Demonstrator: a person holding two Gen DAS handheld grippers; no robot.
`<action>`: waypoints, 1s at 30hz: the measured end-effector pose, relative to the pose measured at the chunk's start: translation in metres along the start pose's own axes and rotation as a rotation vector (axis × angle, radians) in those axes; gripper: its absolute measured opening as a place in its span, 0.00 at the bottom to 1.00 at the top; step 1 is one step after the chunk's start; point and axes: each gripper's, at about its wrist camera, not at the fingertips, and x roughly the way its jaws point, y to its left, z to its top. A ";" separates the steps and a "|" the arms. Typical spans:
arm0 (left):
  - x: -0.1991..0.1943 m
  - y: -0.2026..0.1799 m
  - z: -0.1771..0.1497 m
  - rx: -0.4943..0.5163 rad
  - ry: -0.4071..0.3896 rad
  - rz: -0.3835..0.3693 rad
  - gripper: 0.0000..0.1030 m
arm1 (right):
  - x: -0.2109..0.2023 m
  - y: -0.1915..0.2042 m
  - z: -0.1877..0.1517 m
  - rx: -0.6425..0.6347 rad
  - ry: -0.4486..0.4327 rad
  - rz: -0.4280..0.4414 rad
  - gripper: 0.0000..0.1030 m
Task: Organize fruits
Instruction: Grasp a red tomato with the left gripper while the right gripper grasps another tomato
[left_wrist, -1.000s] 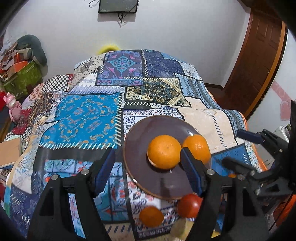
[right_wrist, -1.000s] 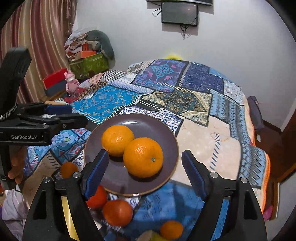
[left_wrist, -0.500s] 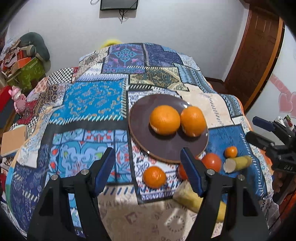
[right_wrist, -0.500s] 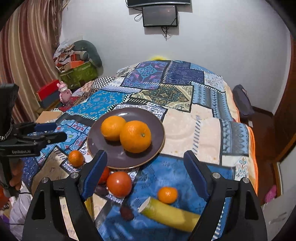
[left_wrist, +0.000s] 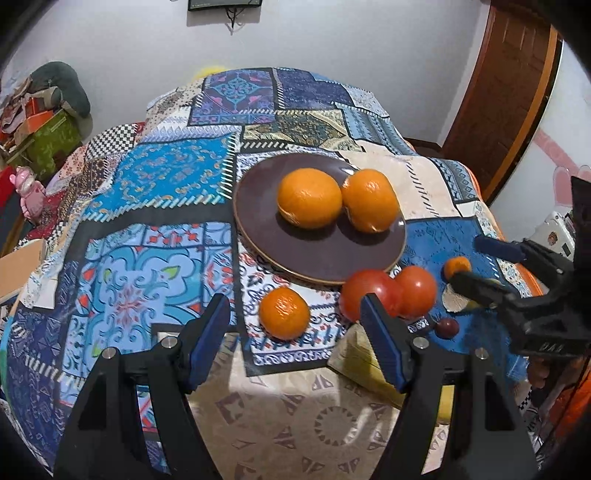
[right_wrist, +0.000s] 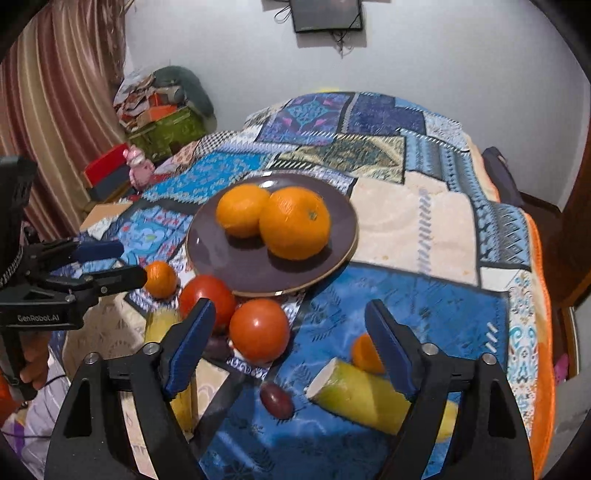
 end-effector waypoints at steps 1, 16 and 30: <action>0.001 -0.001 -0.001 0.001 -0.001 -0.001 0.70 | 0.003 0.002 -0.002 -0.006 0.010 0.006 0.71; 0.007 -0.018 -0.004 0.025 0.016 -0.082 0.54 | 0.029 0.013 -0.010 -0.032 0.087 0.076 0.50; 0.016 -0.034 0.001 0.055 0.027 -0.092 0.53 | 0.043 0.015 -0.013 -0.054 0.124 0.079 0.44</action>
